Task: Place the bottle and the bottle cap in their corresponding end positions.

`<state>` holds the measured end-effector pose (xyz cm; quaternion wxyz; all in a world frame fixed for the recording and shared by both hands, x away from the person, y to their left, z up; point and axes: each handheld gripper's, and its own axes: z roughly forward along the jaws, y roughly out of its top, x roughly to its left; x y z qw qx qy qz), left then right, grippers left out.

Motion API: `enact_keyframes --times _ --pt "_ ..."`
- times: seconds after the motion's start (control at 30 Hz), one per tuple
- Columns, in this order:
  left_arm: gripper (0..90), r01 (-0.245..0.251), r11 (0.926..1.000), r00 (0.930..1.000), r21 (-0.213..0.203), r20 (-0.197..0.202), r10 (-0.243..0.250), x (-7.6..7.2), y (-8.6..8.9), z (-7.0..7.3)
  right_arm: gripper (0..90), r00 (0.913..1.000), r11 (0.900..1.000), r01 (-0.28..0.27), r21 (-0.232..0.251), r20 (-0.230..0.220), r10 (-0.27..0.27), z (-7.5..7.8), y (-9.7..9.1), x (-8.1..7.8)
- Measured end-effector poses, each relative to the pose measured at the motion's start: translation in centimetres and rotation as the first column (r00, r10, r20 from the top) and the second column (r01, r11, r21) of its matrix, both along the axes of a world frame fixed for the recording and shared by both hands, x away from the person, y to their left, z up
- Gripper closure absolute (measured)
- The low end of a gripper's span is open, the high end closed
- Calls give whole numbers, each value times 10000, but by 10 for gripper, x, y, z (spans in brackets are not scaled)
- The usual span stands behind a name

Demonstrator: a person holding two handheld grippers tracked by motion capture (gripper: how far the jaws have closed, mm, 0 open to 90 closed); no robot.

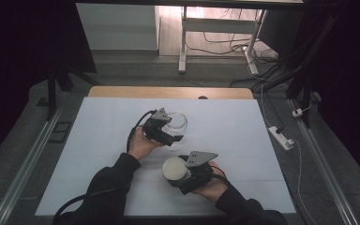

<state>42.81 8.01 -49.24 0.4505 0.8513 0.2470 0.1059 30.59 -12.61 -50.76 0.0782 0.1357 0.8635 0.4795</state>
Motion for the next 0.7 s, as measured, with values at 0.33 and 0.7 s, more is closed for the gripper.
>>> enact_keyframes --times 0.33,0.7 --pt "76 -109 9998 9999 147 -39 110 6 -4 -13 69 9999 9989 -6 -460 -122 0 -14 6 3" --pt "76 -310 9995 9993 51 -220 311 11 0 -19 70 9994 9981 51 -611 -353 -73 -14 6 5"
